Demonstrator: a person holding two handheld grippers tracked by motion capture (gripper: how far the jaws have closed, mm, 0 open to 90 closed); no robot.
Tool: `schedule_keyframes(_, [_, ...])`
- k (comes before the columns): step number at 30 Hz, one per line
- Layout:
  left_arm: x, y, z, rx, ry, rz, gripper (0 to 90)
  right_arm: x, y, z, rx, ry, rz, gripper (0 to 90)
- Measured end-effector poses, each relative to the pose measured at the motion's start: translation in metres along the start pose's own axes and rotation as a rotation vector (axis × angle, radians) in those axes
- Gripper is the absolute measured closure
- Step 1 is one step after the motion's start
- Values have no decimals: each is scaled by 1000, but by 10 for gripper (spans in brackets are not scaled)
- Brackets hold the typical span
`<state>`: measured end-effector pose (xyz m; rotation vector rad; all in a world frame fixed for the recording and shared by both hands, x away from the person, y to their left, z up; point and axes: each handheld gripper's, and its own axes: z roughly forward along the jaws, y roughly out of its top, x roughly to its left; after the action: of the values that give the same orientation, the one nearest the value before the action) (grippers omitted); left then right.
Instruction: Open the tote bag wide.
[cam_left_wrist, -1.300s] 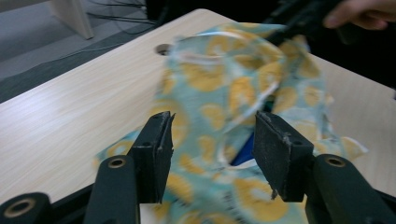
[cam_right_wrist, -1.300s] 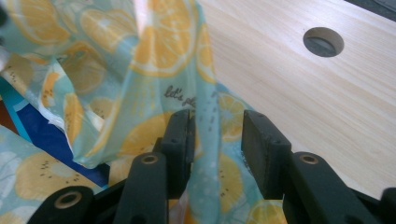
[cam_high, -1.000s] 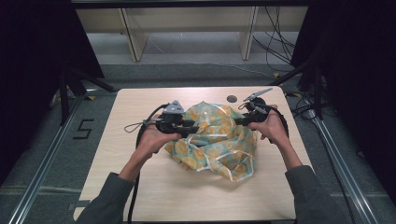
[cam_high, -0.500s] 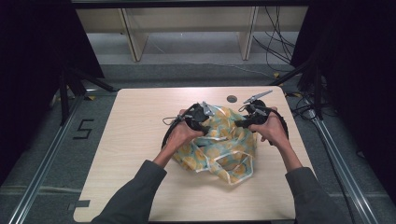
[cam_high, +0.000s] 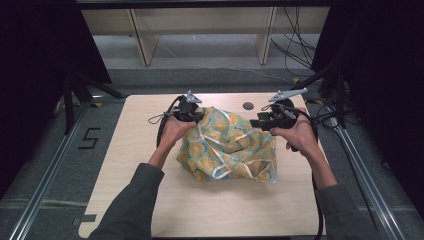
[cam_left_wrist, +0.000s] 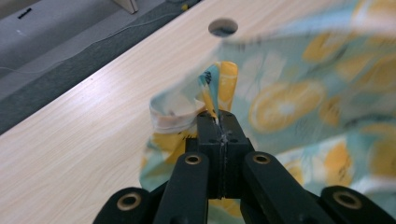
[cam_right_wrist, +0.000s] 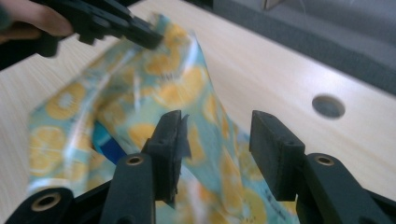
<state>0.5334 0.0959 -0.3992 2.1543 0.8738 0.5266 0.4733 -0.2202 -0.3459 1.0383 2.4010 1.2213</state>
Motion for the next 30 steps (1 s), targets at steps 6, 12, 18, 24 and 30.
schedule_keyframes(6, [13, -5, -5, 1, 7, -30, 892, 29, 11, 2, 62, 74, -126, 767])
schedule_keyframes(12, [20, -9, -13, -24, -3, -56, 892, 47, -8, 53, 352, 71, -248, 893])
schedule_keyframes(18, [26, -26, -19, -34, -57, -73, 890, 32, 0, 84, 343, -22, -222, 896])
schedule_keyframes(24, [31, -60, -29, -84, -190, -144, 889, -11, 23, 97, 221, -160, -75, 900])
schedule_keyframes(30, [45, -86, -31, -73, -178, -195, 889, -36, 19, 114, 244, -196, 13, 900])
